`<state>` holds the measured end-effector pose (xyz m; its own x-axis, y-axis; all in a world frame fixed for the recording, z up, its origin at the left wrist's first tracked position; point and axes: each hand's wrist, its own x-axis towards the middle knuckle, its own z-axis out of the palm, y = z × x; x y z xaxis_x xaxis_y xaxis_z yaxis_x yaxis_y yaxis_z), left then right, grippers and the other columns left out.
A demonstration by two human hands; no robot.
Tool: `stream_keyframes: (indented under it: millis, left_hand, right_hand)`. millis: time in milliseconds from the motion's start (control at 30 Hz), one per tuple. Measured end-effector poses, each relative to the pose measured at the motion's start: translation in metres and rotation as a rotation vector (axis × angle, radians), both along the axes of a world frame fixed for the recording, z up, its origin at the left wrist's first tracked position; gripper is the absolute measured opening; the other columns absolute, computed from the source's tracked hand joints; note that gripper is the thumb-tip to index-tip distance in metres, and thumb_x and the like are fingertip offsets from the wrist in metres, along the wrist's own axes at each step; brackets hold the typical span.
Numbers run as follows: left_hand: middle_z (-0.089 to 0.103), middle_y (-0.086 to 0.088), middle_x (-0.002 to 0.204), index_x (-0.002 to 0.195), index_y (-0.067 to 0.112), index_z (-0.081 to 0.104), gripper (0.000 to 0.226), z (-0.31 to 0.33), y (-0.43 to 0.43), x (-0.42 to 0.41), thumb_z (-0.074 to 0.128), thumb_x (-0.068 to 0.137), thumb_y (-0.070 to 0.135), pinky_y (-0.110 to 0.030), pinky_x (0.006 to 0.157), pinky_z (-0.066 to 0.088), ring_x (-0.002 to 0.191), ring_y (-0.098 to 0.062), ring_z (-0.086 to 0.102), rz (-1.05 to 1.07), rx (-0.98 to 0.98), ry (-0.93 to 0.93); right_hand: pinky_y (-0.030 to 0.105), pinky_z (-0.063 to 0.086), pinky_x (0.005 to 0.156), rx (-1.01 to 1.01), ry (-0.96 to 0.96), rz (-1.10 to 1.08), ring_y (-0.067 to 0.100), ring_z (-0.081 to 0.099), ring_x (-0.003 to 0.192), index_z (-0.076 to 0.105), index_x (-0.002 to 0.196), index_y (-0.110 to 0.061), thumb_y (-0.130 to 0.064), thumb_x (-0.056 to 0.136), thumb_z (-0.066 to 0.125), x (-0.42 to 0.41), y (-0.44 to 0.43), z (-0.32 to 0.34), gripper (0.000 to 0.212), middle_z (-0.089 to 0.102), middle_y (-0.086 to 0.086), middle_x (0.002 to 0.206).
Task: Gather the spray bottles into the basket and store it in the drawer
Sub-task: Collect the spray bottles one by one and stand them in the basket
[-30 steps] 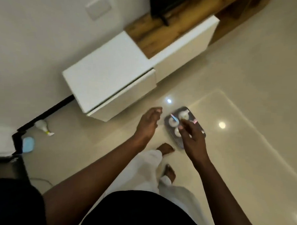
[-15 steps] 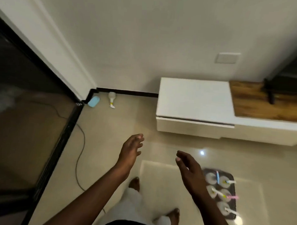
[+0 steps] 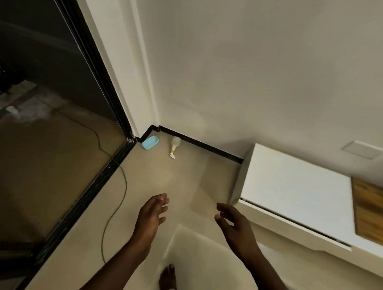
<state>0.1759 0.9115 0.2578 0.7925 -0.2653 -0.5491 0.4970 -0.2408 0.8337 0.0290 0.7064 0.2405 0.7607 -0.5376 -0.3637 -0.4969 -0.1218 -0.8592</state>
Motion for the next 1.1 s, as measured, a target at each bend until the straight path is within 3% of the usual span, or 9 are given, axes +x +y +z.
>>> stream_keyframes:
  millis: [133, 300, 433, 500, 733, 967, 1100]
  left_hand:
    - [0.071, 0.000, 0.128, 0.128, 0.021, 0.067, 0.029, -0.005, -0.015, 0.054, 0.044, 0.111, 0.025, -0.045, 0.107, 0.052, 0.122, -0.019, 0.065, 0.017, -0.003, 0.019]
    - [0.071, -0.001, 0.129, 0.129, 0.021, 0.068, 0.029, -0.013, -0.050, 0.113, 0.046, 0.110, 0.025, -0.045, 0.106, 0.052, 0.123, -0.020, 0.065, 0.072, -0.032, 0.031]
    - [0.071, -0.001, 0.130, 0.130, 0.021, 0.067, 0.029, -0.017, -0.084, 0.163, 0.047, 0.110, 0.026, -0.046, 0.107, 0.052, 0.124, -0.020, 0.065, 0.145, -0.024, 0.029]
    - [0.071, -0.002, 0.131, 0.131, 0.020, 0.067, 0.030, -0.017, -0.101, 0.185, 0.047, 0.110, 0.025, -0.047, 0.108, 0.052, 0.124, -0.021, 0.064, 0.194, -0.008, 0.029]
    - [0.069, -0.001, 0.132, 0.134, 0.020, 0.064, 0.031, -0.021, -0.156, 0.254, 0.046, 0.110, 0.027, -0.045, 0.108, 0.052, 0.125, -0.020, 0.064, 0.370, -0.008, 0.087]
    - [0.067, -0.010, 0.136, 0.139, 0.010, 0.061, 0.034, -0.059, -0.183, 0.326, 0.047, 0.110, 0.021, -0.048, 0.110, 0.050, 0.126, -0.028, 0.062, 0.579, -0.060, 0.216]
    - [0.067, -0.009, 0.131, 0.137, 0.009, 0.062, 0.032, -0.097, -0.197, 0.371, 0.048, 0.109, 0.018, -0.033, 0.091, 0.054, 0.117, -0.025, 0.063, 0.660, -0.077, 0.310]
  right_hand:
    - [0.000, 0.046, 0.079, -0.033, 0.016, 0.056, -0.002, 0.063, 0.120, 0.067, 0.133, -0.032, -0.025, 0.100, 0.068, 0.067, -0.014, 0.000, 0.033, 0.069, -0.021, 0.127]
    - [0.008, 0.049, 0.086, -0.049, 0.022, 0.170, 0.001, 0.062, 0.123, 0.064, 0.137, -0.031, -0.026, 0.101, 0.066, 0.145, -0.045, -0.006, 0.036, 0.066, -0.020, 0.130]
    - [0.032, 0.055, 0.102, -0.045, 0.018, 0.263, 0.005, 0.061, 0.126, 0.063, 0.138, -0.031, -0.024, 0.100, 0.068, 0.212, -0.086, -0.013, 0.039, 0.064, -0.019, 0.134]
    - [0.037, 0.055, 0.104, -0.072, 0.032, 0.333, 0.007, 0.060, 0.127, 0.062, 0.140, -0.031, -0.024, 0.100, 0.069, 0.245, -0.108, -0.014, 0.042, 0.063, -0.017, 0.138]
    - [0.040, 0.058, 0.102, -0.141, 0.085, 0.587, 0.005, 0.059, 0.128, 0.060, 0.140, -0.038, -0.037, 0.098, 0.068, 0.369, -0.184, -0.025, 0.043, 0.061, -0.017, 0.142]
    - [0.039, 0.054, 0.104, -0.228, 0.165, 0.795, 0.010, 0.059, 0.128, 0.063, 0.138, -0.035, -0.034, 0.096, 0.072, 0.500, -0.211, -0.050, 0.043, 0.063, -0.006, 0.142]
    - [0.035, 0.050, 0.108, -0.303, 0.223, 0.941, 0.014, 0.057, 0.132, 0.060, 0.143, -0.028, -0.033, 0.098, 0.069, 0.576, -0.220, -0.064, 0.046, 0.057, -0.004, 0.149]
